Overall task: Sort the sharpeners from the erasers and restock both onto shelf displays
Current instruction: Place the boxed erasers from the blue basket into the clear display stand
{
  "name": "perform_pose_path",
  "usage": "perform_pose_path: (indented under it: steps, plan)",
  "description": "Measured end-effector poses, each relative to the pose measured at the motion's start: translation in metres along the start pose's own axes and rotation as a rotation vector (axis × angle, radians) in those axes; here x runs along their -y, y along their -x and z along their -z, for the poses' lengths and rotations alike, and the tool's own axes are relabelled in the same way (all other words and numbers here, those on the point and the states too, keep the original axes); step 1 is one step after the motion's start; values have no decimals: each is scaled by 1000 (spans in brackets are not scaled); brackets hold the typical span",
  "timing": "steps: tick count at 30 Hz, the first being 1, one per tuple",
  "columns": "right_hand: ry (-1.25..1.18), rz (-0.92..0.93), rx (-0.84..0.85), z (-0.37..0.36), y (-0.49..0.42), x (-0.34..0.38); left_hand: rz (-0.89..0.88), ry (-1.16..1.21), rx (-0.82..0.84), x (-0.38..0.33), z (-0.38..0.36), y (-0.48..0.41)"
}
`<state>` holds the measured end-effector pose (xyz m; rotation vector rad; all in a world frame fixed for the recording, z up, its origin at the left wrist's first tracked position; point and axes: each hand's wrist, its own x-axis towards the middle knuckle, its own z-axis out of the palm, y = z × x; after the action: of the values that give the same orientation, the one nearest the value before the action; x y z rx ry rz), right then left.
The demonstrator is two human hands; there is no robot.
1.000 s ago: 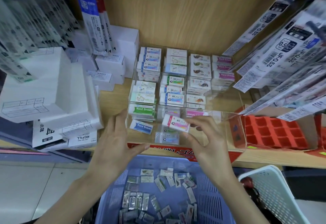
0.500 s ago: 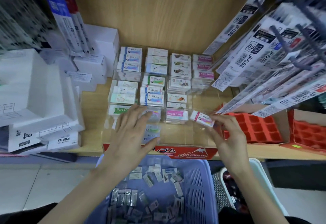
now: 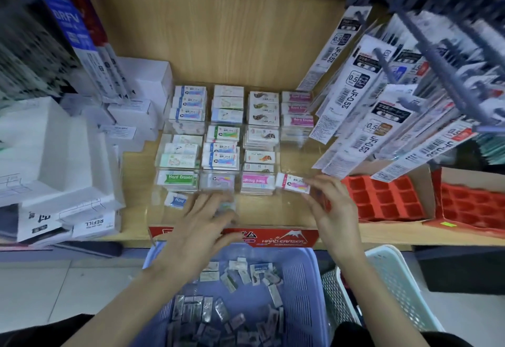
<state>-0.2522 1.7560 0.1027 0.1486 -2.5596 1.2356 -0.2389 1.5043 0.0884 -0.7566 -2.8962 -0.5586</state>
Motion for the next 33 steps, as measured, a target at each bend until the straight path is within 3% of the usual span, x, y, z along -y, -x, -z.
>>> perform_pose_path:
  steps: [14, 23, 28, 33]
  plan:
    - [-125, -43, -18, -13, 21, 5, 68, 48, -71, -2, -2, 19]
    - [-120, 44, -35, -6, 22, 20, 81, 87, -2, -5, 11, 16]
    - [-183, 65, -23, -14, 15, 38, 322, 532, -139, -16, 36, -7]
    - [-192, 121, 7, -17, 6, 49, 116, 397, -161, -27, 39, -35]
